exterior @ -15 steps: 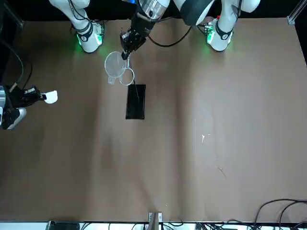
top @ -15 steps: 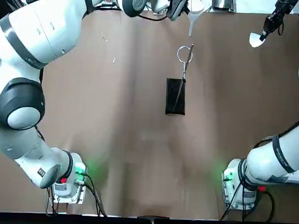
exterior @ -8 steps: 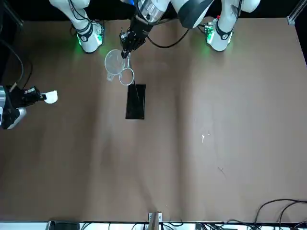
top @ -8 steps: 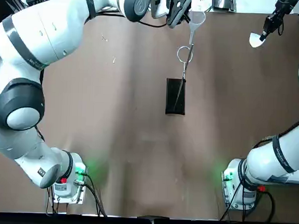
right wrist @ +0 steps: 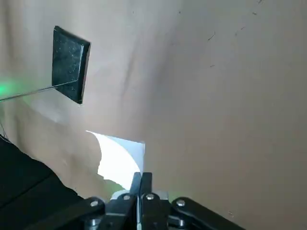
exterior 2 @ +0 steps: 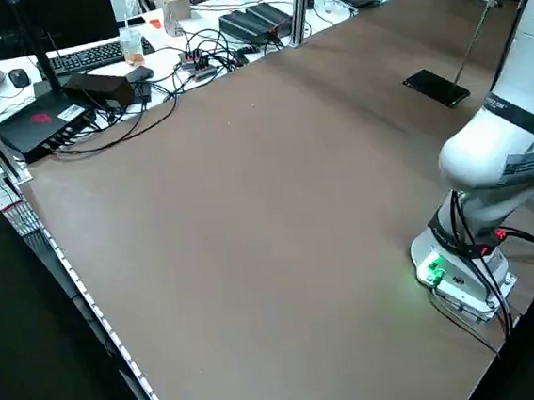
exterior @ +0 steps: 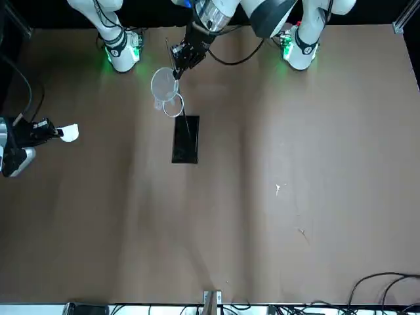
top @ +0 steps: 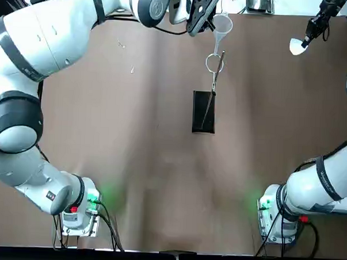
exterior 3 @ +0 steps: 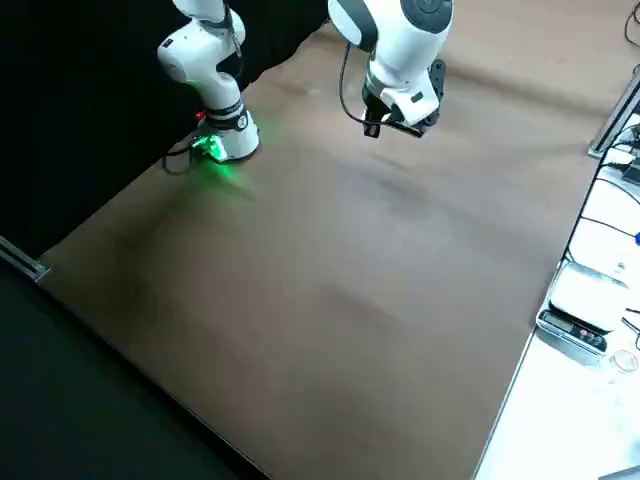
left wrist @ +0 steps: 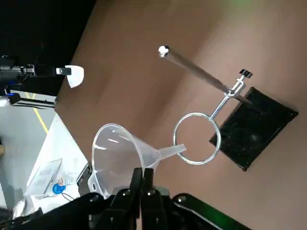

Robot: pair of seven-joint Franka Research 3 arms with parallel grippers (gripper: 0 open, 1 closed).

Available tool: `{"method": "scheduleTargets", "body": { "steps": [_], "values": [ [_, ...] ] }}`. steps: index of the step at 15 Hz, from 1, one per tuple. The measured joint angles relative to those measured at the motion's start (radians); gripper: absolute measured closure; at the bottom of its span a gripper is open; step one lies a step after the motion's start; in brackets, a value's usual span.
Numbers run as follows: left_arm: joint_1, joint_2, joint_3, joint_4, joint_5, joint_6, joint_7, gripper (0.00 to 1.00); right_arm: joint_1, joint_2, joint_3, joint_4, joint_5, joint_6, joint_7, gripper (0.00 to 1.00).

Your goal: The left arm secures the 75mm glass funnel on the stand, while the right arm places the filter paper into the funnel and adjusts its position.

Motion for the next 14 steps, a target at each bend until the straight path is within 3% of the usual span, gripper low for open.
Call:
{"method": "scheduleTargets", "body": {
  "steps": [3,14],
  "values": [
    [0.022,-0.002,-0.033,-0.023,0.000,0.003,0.002,0.98,0.000,0.000,0.000,0.000,0.000,0.000,0.000,0.99],
    [0.023,-0.013,-0.053,-0.128,0.000,0.102,0.004,0.98,-0.001,0.000,0.000,0.000,0.000,0.000,-0.001,0.99]
  ]
}}
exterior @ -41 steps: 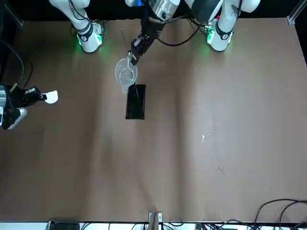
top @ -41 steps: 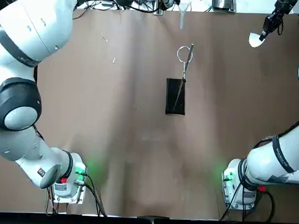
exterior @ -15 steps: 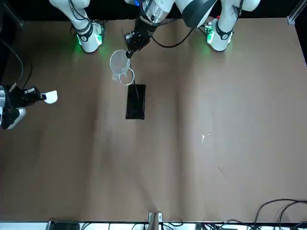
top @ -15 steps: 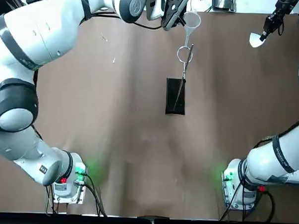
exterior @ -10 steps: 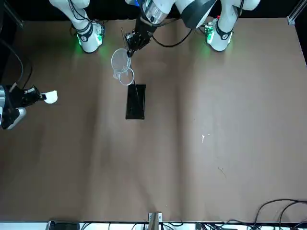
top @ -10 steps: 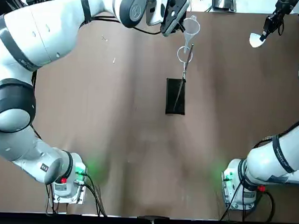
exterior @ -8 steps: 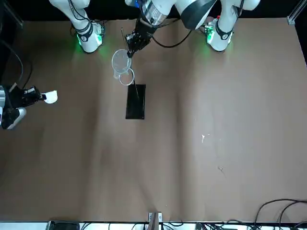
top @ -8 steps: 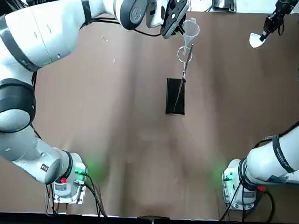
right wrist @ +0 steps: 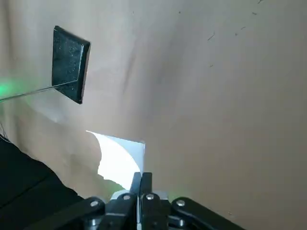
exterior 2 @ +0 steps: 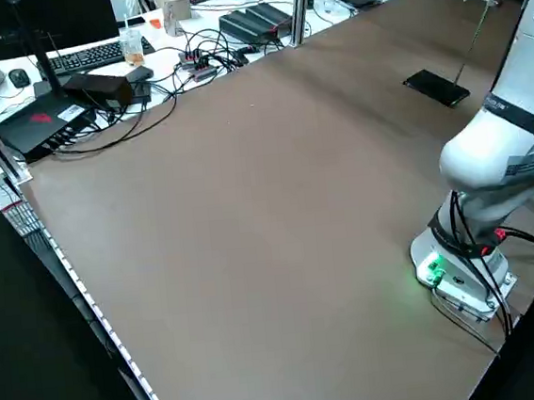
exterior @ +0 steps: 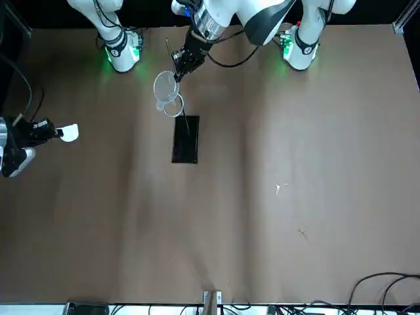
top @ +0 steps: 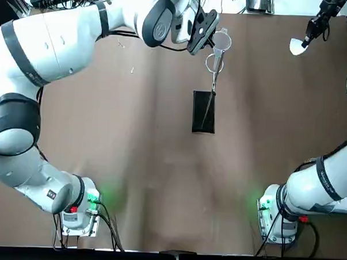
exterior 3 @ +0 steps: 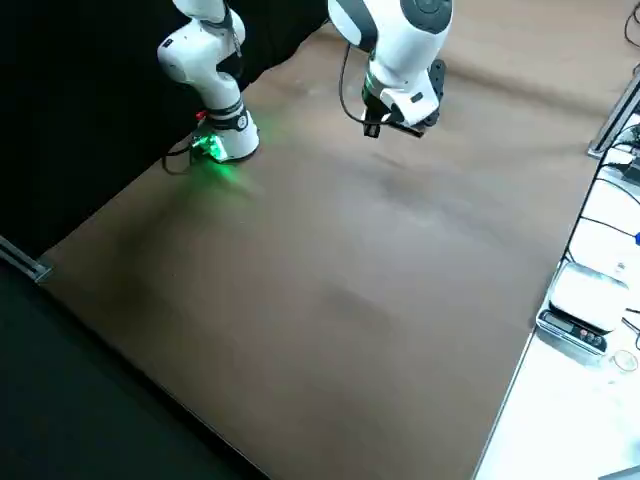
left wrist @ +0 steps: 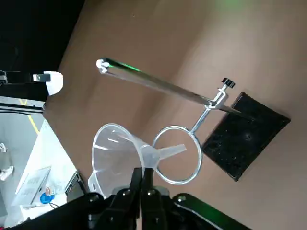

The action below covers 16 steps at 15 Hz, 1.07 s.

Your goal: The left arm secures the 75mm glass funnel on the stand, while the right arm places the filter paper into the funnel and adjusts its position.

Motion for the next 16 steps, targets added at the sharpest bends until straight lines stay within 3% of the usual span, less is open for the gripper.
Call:
{"method": "scheduleTargets", "body": {
  "steps": [7,10,16],
  "values": [
    [0.008,-0.014,-0.005,-0.064,0.000,0.054,0.001,0.98,0.039,-0.001,0.017,0.003,0.047,-0.033,0.045,0.99],
    [0.058,-0.015,-0.053,-0.088,0.000,0.081,0.015,0.98,0.068,-0.016,0.019,0.009,0.107,-0.073,0.070,0.99],
    [0.074,-0.015,-0.079,-0.137,0.000,0.158,0.016,0.98,0.202,-0.072,0.025,0.009,0.175,-0.087,0.282,0.99]
  ]
}}
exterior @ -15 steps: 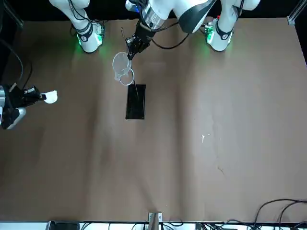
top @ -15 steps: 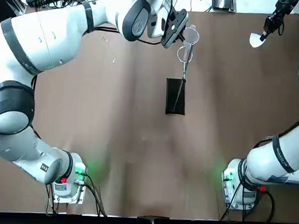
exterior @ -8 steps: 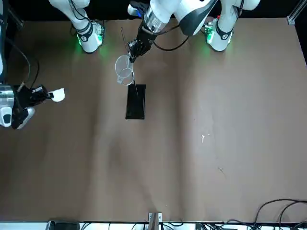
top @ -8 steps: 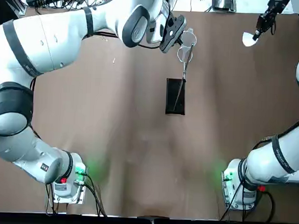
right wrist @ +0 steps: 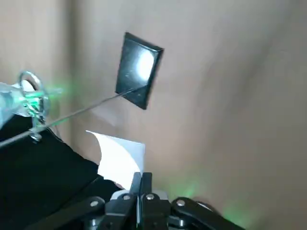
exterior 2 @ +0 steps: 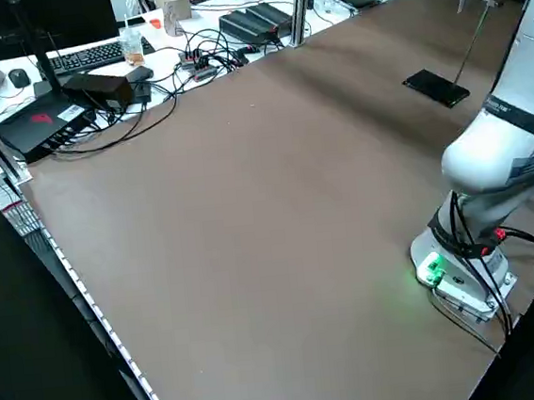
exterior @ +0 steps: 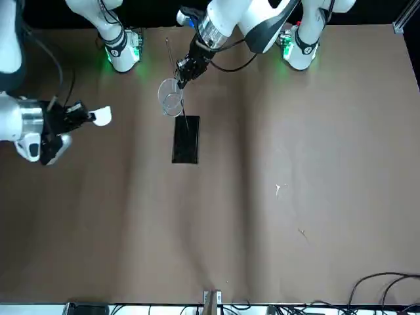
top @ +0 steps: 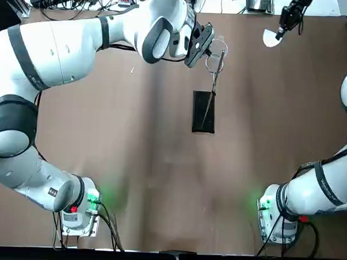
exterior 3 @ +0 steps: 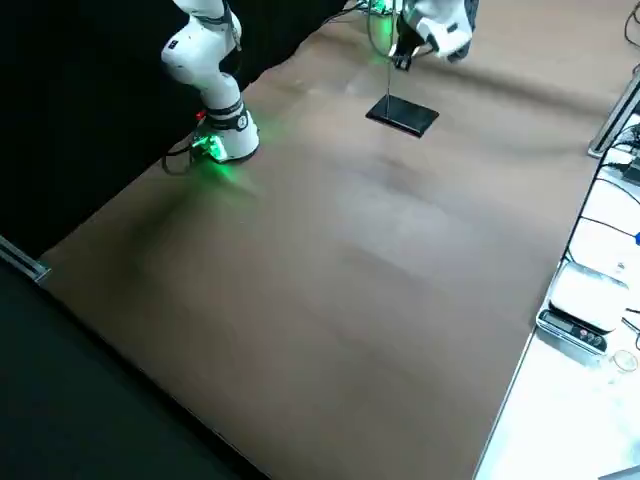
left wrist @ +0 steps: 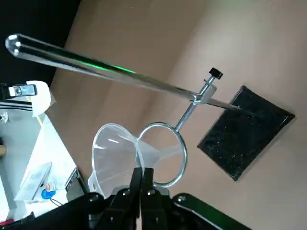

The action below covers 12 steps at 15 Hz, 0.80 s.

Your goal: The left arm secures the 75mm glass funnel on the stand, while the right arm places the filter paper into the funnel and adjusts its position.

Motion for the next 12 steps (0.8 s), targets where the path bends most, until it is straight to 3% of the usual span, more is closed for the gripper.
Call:
{"method": "scheduleTargets", "body": {
  "steps": [7,12],
  "values": [
    [0.000,0.000,-0.004,-0.032,0.000,0.035,0.003,0.98,0.080,-0.046,0.002,0.000,0.155,-0.010,0.179,0.99],
    [-0.005,0.000,-0.005,-0.052,0.000,0.067,0.008,0.98,0.146,-0.049,0.002,0.000,0.174,-0.006,0.236,0.99]
  ]
}}
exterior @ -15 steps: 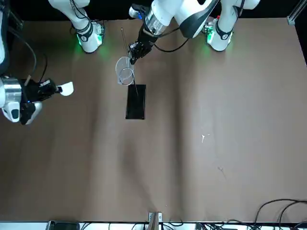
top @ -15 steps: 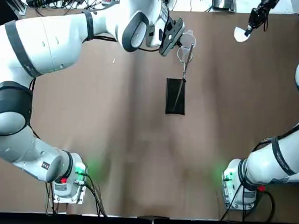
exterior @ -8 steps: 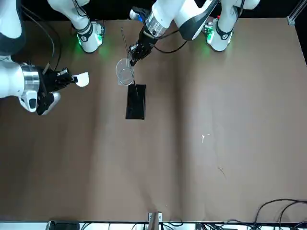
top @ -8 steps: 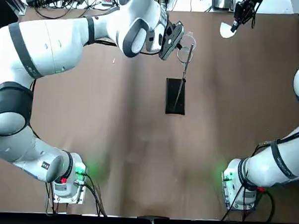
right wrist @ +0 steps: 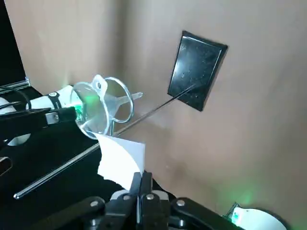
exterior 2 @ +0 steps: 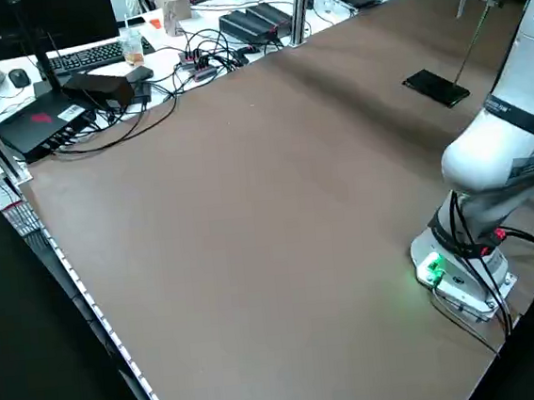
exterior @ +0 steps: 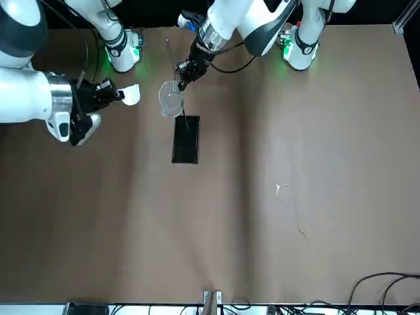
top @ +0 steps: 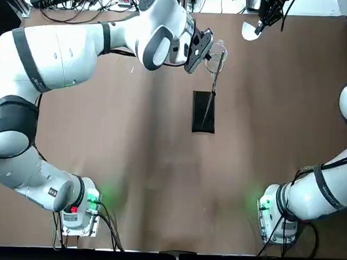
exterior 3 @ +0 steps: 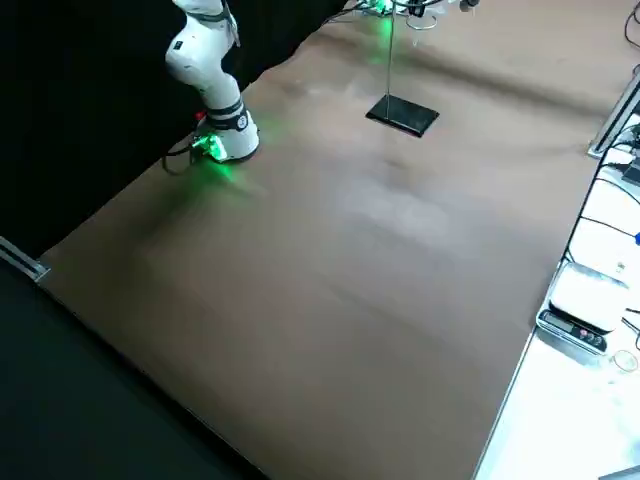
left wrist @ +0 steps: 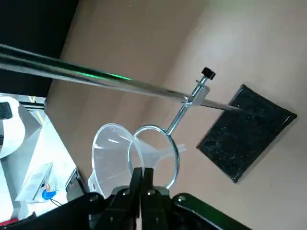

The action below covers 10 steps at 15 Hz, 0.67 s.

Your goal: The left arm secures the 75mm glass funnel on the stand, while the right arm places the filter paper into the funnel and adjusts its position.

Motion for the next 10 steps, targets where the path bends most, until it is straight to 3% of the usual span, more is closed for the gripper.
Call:
{"method": "scheduleTargets", "body": {
  "steps": [10],
  "values": [
    [-0.004,0.000,-0.001,-0.036,0.000,0.045,0.000,0.96,0.031,0.000,-0.001,0.000,0.000,0.013,0.012,0.99]
  ]
}}
